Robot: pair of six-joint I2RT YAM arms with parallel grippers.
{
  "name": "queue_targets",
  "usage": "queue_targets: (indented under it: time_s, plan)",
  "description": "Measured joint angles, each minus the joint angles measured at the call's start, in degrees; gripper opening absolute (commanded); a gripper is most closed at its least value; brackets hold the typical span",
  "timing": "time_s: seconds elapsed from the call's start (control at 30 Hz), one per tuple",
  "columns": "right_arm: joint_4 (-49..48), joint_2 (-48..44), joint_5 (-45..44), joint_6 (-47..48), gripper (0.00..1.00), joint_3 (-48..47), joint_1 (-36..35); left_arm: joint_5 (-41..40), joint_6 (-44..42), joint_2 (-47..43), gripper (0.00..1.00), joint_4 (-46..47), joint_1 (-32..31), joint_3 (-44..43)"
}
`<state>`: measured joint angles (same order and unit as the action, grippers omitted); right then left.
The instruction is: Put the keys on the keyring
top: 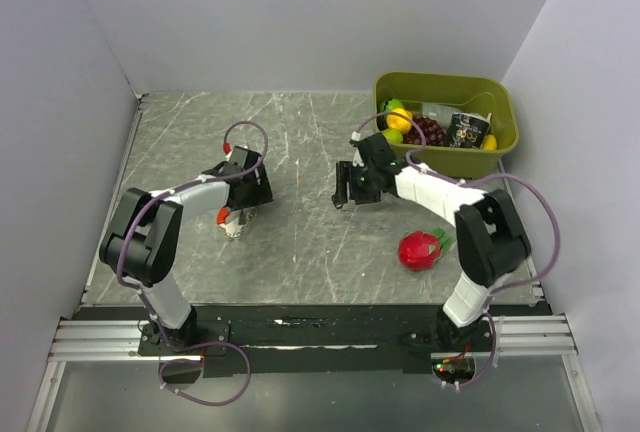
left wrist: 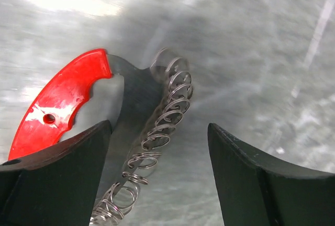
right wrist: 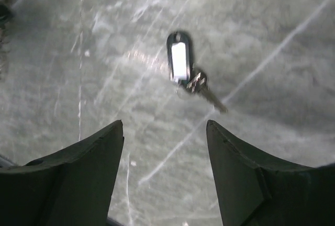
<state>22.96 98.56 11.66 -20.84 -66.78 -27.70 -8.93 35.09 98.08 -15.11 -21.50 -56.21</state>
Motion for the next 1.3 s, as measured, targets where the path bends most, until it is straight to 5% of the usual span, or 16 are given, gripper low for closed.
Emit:
queue_targets:
  time_s: [0.2,0.43,0.6,0.9,1.3]
  plan:
    - [-0.8,-9.6,0.5,0.8,0.76,3.3,0.0,0.5,0.9,-0.8,0.87,-0.1,-3.5,0.5]
    - [2.6,-15.0,3.9,0.5,0.83,-1.0,0.0,0.3,1.8,-3.3,0.91,-12.9,-4.1,-6.5]
    - [4.4,-21.4,6.0,-0.1,0.98,-4.1,-0.1,1.8,2.6,-10.4,0.97,-16.4,-4.1,-11.6]
    - [1.8,-44.2,6.8,0.5,1.00,6.7,-0.3,8.2,5.0,-30.9,1.00,-15.3,-4.3,-3.9]
    - [-1.2,-47.1,5.3,-3.4,1.00,26.3,-0.3,1.6,7.9,-25.2,0.98,-12.1,-4.5,9.2]
